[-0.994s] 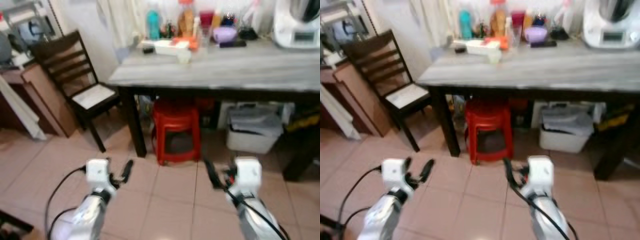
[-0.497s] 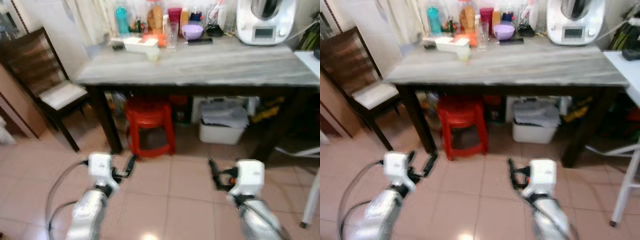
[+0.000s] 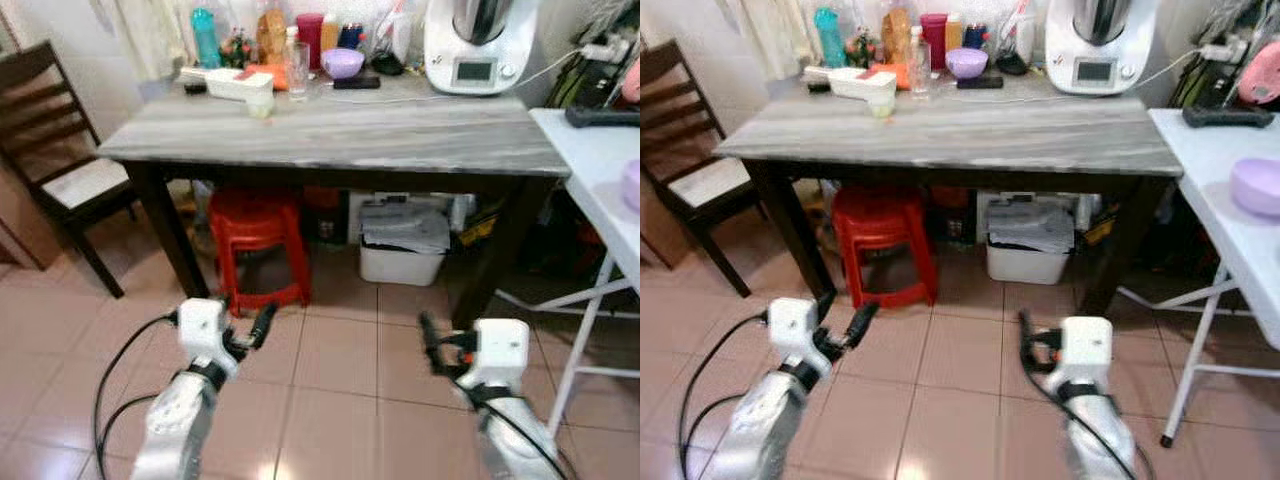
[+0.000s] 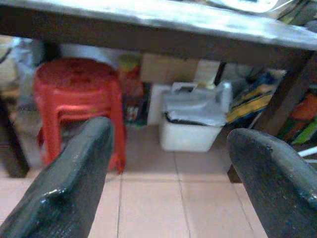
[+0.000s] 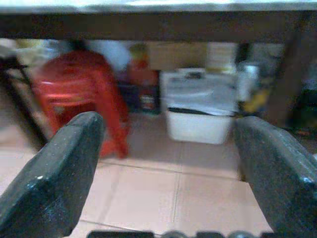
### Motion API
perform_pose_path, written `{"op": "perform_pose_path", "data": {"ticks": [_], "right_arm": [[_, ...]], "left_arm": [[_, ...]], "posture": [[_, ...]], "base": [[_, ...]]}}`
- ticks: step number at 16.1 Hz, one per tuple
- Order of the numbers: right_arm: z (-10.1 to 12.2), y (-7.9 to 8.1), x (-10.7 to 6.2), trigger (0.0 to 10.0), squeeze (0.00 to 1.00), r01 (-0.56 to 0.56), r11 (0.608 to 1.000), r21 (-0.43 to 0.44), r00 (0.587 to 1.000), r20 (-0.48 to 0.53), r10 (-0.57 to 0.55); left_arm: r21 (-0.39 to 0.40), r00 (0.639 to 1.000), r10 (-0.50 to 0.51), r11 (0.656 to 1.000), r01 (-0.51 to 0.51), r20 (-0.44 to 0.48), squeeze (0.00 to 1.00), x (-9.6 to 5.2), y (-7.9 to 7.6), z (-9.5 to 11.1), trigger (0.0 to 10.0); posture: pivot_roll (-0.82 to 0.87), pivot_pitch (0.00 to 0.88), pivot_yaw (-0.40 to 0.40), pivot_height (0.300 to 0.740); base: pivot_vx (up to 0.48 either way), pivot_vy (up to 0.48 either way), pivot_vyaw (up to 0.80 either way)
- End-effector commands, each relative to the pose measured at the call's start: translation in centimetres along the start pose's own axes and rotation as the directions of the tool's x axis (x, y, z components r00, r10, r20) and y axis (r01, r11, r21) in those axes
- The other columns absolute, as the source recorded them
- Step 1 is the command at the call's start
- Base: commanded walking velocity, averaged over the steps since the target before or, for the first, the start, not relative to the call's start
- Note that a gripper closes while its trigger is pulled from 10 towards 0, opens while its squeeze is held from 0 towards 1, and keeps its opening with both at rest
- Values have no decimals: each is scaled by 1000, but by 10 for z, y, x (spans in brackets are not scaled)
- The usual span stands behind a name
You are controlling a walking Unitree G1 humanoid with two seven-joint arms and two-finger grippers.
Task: Setting the table
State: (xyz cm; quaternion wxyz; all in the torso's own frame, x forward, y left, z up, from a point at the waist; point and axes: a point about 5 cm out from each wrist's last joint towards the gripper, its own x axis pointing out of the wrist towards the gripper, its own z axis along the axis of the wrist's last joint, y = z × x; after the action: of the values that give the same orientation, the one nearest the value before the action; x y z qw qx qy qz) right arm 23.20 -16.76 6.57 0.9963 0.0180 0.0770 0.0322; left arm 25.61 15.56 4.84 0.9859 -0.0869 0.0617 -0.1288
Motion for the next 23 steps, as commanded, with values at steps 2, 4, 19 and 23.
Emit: {"op": "perform_pose_path", "data": {"ticks": [2,4,19,23], "right_arm": [[6,-4,2,10000,0,6,1000,-3,1000,20,-6],[10,-3,2,10000,0,7,1000,2,999,35,-7],[43,-4,-1,10000,0,55,997,-45,986,162,-47],[42,-4,0,10000,0,56,998,-38,986,156,-49]], "left_arm": [[9,999,-23,1000,23,36,0,4,-3,11,10000],[7,999,-30,1000,30,43,0,5,-5,14,10000],[-15,994,-55,998,57,91,0,13,-16,32,10000],[-14,994,-52,998,54,91,0,15,-16,32,10000]], "posture": [[-73,0,72,740],[-74,0,75,740],[-86,0,71,740],[-86,0,72,740]], "base": [[0,-428,0],[0,-428,0],[0,-422,0],[0,-421,0]]}}
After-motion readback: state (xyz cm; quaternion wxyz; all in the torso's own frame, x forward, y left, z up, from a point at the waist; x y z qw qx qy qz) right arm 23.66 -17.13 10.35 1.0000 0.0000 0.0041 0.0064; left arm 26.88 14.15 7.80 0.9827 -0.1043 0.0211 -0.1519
